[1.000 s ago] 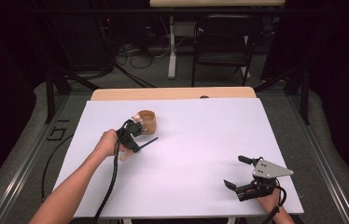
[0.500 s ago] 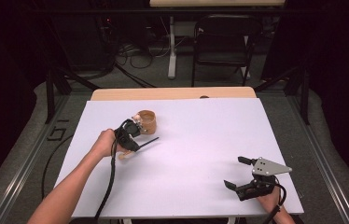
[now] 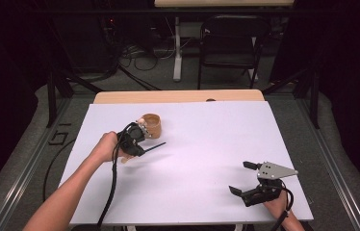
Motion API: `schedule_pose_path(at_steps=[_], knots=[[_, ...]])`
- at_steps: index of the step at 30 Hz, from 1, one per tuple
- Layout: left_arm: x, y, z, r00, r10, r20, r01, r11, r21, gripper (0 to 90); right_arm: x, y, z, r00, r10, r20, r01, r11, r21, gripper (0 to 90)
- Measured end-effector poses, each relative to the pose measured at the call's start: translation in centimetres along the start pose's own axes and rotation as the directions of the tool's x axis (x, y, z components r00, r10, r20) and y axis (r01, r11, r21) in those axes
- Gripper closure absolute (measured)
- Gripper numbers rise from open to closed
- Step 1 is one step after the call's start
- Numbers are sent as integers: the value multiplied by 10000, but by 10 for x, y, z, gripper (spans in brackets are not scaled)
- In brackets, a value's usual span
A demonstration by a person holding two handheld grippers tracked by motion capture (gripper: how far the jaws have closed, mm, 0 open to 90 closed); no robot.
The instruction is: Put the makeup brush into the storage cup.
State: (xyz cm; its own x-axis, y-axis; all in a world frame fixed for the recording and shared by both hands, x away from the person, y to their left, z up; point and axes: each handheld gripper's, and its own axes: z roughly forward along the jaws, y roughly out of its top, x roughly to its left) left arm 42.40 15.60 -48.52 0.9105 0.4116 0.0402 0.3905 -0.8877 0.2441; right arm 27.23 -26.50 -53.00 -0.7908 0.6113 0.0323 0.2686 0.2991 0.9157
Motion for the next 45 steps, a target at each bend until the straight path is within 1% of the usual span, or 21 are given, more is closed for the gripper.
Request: schedule_pose_path(at_steps=[7, 8, 11, 12, 13, 16, 17, 19, 22, 27, 29, 30, 32, 33, 34, 37, 40, 41, 43, 44, 45], knots=[[-7, 7, -6, 9992, 386, -61, -386, 9992, 97, 831, 0, 4, 4, 9997, 98, -219, -96, 9999, 80, 0], [-10, 10, -9, 9990, 448, -56, -449, 9990, -69, 831, 0, 7, 6, 9997, 20, -247, -16, 9999, 162, 0], [-13, 12, -11, 9982, 593, -13, -593, 9982, -121, 831, -1, 11, 7, 9998, -21, -194, 27, 9995, 304, 0], [-16, 14, -13, 9967, 810, -53, -810, 9967, -88, 830, -3, 15, 9, 9999, 24, -128, -19, 9992, 399, 0], [-16, 14, -13, 9967, 810, -53, -810, 9967, -88, 830, -3, 15, 9, 9999, 24, -128, -19, 9992, 399, 0], [-19, 17, -14, 9945, 1048, -16, -1048, 9944, -131, 830, -5, 19, 14, 9996, 105, -244, -91, 9982, 595, 0], [-22, 19, -14, 9918, 1274, 22, -1274, 9917, -168, 830, -6, 22, 18, 9992, 99, -389, -72, 9975, 706, 0], [-23, 20, -14, 9919, 1268, 29, -1267, 9915, -287, 830, -6, 24, 21, 9990, 88, -443, -55, 9973, 730, 0], [-28, 24, -15, 9887, 1494, 136, -1486, 9876, -509, 830, -8, 31, 29, 9977, 51, -670, 1, 9970, 775, 0], [-38, 33, -15, 9776, 2091, 220, -2081, 9773, -407, 830, -4, 51, 47, 9931, -333, -1121, 438, 9947, 929, 0], [-40, 36, -16, 9711, 2371, 280, -2355, 9705, -512, 830, -5, 55, 52, 9917, -376, -1232, 498, 9940, 973, 0], [-40, 36, -16, 9711, 2371, 280, -2355, 9705, -512, 830, -5, 57, 54, 9913, -393, -1254, 520, 9937, 991, 0], [-43, 39, -16, 9640, 2636, 357, -2616, 9637, -530, 830, -6, 60, 60, 9903, -390, -1336, 536, 9928, 1075, 9], [-43, 39, -16, 9640, 2636, 357, -2616, 9637, -530, 831, -6, 60, 60, 9903, -390, -1336, 536, 9928, 1075, 9], [-46, 42, -15, 9578, 2841, 438, -2820, 9582, -486, 830, -4, 62, 64, 9871, -465, -1530, 630, 9925, 1052, 60], [-47, 43, -15, 9553, 2915, 486, -2890, 9559, -519, 830, -1, 64, 68, 9855, -616, -1579, 791, 9911, 1074, 79], [-50, 46, -15, 9503, 3076, 489, -3052, 9509, -517, 830, 2, 64, 76, 9838, -669, -1661, 876, 9888, 1206, 136], [-53, 48, -15, 9443, 3258, 465, -3235, 9449, -508, 830, 2, 64, 78, 9840, -658, -1654, 866, 9887, 1222, 141], [-54, 48, -15, 9427, 3305, 462, -3284, 9433, -487, 830, 2, 65, 79, 9835, -696, -1669, 918, 9874, 1292, 148], [-56, 51, -15, 9366, 3473, 458, -3453, 9373, -475, 830, 2, 66, 82, 9835, -705, -1669, 937, 9863, 1357, 175], [-56, 51, -15, 9366, 3473, 458, -3453, 9373, -475, 830, 2, 66, 82, 9835, -705, -1669, 937, 9863, 1357, 175]])
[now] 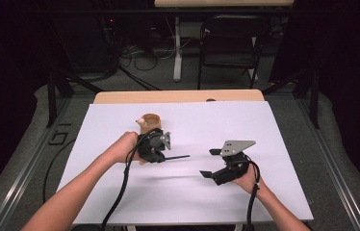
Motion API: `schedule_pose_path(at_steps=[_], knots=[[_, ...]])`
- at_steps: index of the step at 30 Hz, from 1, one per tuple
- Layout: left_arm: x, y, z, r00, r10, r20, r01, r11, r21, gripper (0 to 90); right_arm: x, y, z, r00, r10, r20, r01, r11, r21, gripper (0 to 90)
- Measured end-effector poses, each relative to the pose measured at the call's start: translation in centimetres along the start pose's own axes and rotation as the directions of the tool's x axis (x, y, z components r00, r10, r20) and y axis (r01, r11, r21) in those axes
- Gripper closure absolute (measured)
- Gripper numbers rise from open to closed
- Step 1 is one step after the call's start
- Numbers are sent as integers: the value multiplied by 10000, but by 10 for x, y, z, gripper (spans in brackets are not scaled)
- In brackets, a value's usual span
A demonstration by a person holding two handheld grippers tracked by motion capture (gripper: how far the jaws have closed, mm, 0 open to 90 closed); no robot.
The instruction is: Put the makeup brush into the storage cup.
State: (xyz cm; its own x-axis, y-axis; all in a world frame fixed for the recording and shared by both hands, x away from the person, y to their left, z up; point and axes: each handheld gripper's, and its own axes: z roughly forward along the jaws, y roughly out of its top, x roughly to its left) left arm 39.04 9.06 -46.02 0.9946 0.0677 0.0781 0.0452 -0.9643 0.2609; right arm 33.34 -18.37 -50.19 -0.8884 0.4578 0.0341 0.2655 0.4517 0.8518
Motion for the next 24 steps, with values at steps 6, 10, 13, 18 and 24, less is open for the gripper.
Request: schedule_pose_path(at_steps=[6, 10, 13, 18, 24], knots=[[-5, 11, 3, 9992, 393, 98, -394, 9992, 94, 830, 2, 5, 11, 9997, -257, -51, 259, 9991, 344, 361], [-9, 19, 5, 9968, 771, 189, -773, 9970, 73, 830, 4, 6, 17, 9993, -356, -82, 361, 9974, 631, 462], [-14, 27, 9, 9932, 1129, 273, -1132, 9935, 110, 830, 7, 7, 24, 9986, -480, -212, 498, 9942, 956, 554], [-17, 34, 11, 9892, 1413, 383, -1424, 9894, 294, 830, 9, 6, 29, 9976, -588, -367, 629, 9901, 1254, 633], [-21, 45, 13, 9820, 1856, 357, -1871, 9813, 446, 830, 10, 4, 32, 9959, -733, -534, 804, 9861, 1456, 732]])
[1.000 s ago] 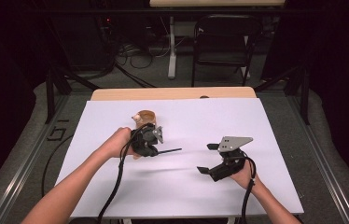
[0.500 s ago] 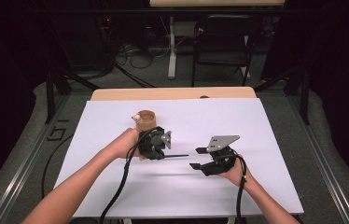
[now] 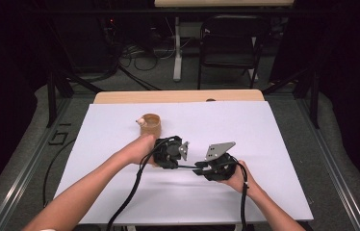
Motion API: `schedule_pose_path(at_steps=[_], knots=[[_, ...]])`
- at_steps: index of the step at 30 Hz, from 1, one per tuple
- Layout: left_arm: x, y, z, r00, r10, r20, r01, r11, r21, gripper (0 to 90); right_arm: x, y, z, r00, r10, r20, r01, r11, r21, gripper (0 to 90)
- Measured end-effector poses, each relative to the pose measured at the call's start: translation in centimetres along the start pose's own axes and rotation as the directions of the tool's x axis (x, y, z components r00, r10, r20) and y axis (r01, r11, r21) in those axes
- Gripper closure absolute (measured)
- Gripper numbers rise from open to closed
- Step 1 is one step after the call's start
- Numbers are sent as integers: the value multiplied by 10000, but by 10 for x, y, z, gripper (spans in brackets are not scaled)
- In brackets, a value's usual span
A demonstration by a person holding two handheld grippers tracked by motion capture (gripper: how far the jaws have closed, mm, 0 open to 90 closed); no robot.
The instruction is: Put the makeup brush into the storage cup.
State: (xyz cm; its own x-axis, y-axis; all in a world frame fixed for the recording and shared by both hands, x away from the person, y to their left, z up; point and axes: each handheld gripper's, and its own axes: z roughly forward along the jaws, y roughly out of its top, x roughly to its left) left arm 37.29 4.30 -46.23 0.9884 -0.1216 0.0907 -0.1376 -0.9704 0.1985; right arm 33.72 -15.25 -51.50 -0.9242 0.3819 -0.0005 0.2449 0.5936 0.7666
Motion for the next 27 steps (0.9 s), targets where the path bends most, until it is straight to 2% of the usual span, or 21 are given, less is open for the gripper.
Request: schedule_pose_path(at_steps=[1, 4, 10, 12, 13, 14, 16, 17, 23, 24, 25, 26, 27], knots=[[1, 2, 0, 9999, 76, 97, -77, 10000, 61, 830, 0, 0, 0, 10000, -49, -45, 50, 10000, 38, 742], [-1, 7, 1, 9996, 274, -10, -274, 9994, 189, 829, 0, 0, 1, 9999, -142, -73, 142, 9998, 117, 783], [-1, 11, 2, 9976, 693, -38, -691, 9967, 421, 830, 0, -2, 1, 9992, -235, -326, 240, 9996, 155, 809], [-1, 11, 2, 9975, 701, -15, -700, 9968, 398, 830, 0, -3, 2, 9991, -209, -360, 216, 9996, 186, 806], [-1, 12, 1, 9969, 761, 209, -768, 9964, 359, 831, -1, -3, 3, 9987, -229, -459, 238, 9995, 193, 781], [-2, 14, 1, 9966, 817, 48, -818, 9960, 349, 831, -1, -3, 3, 9986, -223, -486, 232, 9995, 192, 782], [-2, 14, 1, 9967, 815, 57, -816, 9961, 324, 830, 0, -3, 4, 9985, -261, -478, 272, 9994, 227, 785], [-2, 15, 1, 9958, 914, 42, -914, 9952, 360, 830, 1, -2, 4, 9984, -288, -492, 301, 9992, 250, 820], [1, 14, 2, 9958, 900, 186, -903, 9958, 166, 812, 2, -4, 4, 9961, -603, -652, 616, 9979, 188, 853], [1, 14, 2, 9958, 900, 186, -903, 9958, 166, 792, 3, -3, 3, 9965, -579, -604, 591, 9981, 171, 854], [1, 11, 3, 9982, 537, 267, -532, 9984, -198, 746, 3, -3, 2, 9965, -628, -544, 636, 9979, 127, 854], [1, 11, 3, 9982, 537, 267, -532, 9984, -198, 647, 3, -3, 2, 9965, -628, -544, 636, 9979, 127, 854], [3, 11, 3, 9989, 412, 214, -409, 9990, -151, 647, 3, -3, 1, 9957, -700, -602, 707, 9975, 96, 854]])
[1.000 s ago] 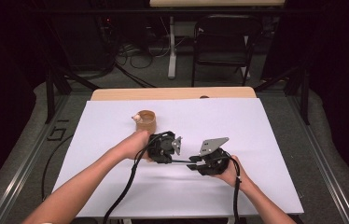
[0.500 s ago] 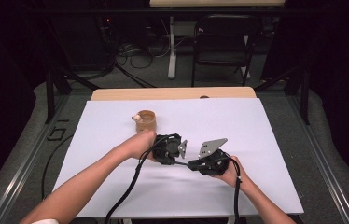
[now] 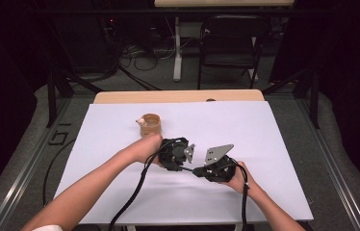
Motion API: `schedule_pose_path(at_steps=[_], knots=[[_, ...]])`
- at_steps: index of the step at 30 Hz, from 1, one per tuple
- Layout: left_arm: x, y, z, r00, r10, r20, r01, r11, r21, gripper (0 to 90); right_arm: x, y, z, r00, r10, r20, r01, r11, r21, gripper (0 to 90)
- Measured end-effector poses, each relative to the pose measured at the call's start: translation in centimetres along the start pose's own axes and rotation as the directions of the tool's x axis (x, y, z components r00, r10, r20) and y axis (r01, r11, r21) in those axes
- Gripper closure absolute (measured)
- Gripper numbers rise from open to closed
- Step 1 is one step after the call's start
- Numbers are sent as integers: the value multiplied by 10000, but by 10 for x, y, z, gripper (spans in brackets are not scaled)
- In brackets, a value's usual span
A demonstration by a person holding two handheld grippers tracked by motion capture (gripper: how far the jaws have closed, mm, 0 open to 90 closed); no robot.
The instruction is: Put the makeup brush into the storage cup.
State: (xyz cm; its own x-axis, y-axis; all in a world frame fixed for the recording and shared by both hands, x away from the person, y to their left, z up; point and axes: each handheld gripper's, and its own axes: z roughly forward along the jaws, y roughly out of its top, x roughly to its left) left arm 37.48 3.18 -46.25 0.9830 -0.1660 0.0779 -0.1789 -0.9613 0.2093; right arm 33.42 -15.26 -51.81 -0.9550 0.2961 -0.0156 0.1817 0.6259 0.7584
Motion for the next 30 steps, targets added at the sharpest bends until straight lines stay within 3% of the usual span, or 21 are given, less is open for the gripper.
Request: schedule_pose_path(at_steps=[1, 3, 5, 6, 7, 8, 9, 12, 15, 16, 19, 20, 21, 23, 24, 25, 26, 27, 28, 29, 30], knots=[[2, -2, -1, 9997, -230, 18, 230, 9997, -80, 521, 1, 0, -2, 10000, -15, 97, 15, 10000, -5, 854], [6, -12, -2, 9951, -983, -80, 974, 9921, -790, 393, 0, -1, -4, 9999, -6, 161, 6, 10000, -20, 854], [6, -15, -2, 9932, -1158, -89, 1143, 9881, -1026, 276, 1, -3, -5, 9997, 65, 256, -64, 10000, -57, 855], [6, -22, -4, 9876, -1550, -269, 1499, 9792, -1366, 221, 0, -5, -6, 9995, 81, 311, -81, 10000, -8, 855], [6, -22, -4, 9876, -1550, -269, 1499, 9792, -1366, 186, 0, -5, -6, 9995, 81, 311, -81, 10000, -8, 855], [6, -30, -6, 9805, -1925, -397, 1827, 9670, -1775, 157, -1, -6, -8, 9992, 79, 399, -79, 10000, -18, 855], [6, -30, -6, 9805, -1925, -397, 1827, 9670, -1775, 156, -1, -6, -8, 9992, 79, 399, -79, 10000, -18, 855], [4, -45, -11, 9625, -2623, -687, 2382, 9390, -2480, 116, -1, -8, -12, 9986, 198, 482, -194, 9998, -78, 855], [2, -55, -14, 9475, -3079, -863, 2716, 9175, -2907, 52, -2, -10, -14, 9983, 229, 537, -224, 9997, -94, 855], [2, -55, -14, 9475, -3079, -863, 2716, 9175, -2907, 39, -2, -10, -14, 9983, 229, 537, -224, 9997, -94, 855], [-5, -66, -15, 9315, -3475, -1078, 2958, 8959, -3315, 28, -1, -12, -15, 9980, 297, 567, -295, 9996, -46, 855], [-9, -74, -15, 9201, -3738, -1168, 3131, 8814, -3538, 7, -1, -13, -15, 9978, 246, 621, -240, 9996, -117, 855], [-9, -74, -15, 9201, -3738, -1168, 3131, 8814, -3538, 2, 0, -14, -16, 9976, 314, 613, -309, 9995, -86, 855], [-15, -82, -13, 9069, -4033, -1216, 3336, 8640, -3772, 2, -1, -14, -16, 9978, 255, 615, -250, 9997, -76, 855], [-22, -91, -11, 8862, -4379, -1515, 3501, 8470, -4001, 2, -1, -14, -17, 9977, 251, 629, -247, 9997, -67, 855], [-26, -96, -10, 8718, -4640, -1571, 3646, 8287, -4247, 2, 0, -14, -17, 9977, 256, 631, -252, 9997, -72, 855], [-26, -96, -10, 8718, -4640, -1571, 3646, 8287, -4247, 2, 0, -14, -17, 9977, 256, 631, -252, 9997, -72, 855], [-30, -100, -9, 8611, -4850, -1525, 3773, 8108, -4476, 2, -1, -14, -17, 9976, 285, 624, -277, 9995, -136, 855], [-36, -107, -7, 8376, -5221, -1607, 3952, 7822, -4817, 1, -2, -14, -19, 9983, 245, 537, -251, 9996, 108, 856], [-36, -107, -7, 8376, -5221, -1607, 3952, 7822, -4817, 1, -2, -14, -19, 9983, 245, 537, -251, 9996, 108, 856], [-40, -111, -6, 8181, -5494, -1697, 4046, 7597, -5090, 1, -1, -14, -17, 9975, 307, 641, -296, 9994, -171, 855]])
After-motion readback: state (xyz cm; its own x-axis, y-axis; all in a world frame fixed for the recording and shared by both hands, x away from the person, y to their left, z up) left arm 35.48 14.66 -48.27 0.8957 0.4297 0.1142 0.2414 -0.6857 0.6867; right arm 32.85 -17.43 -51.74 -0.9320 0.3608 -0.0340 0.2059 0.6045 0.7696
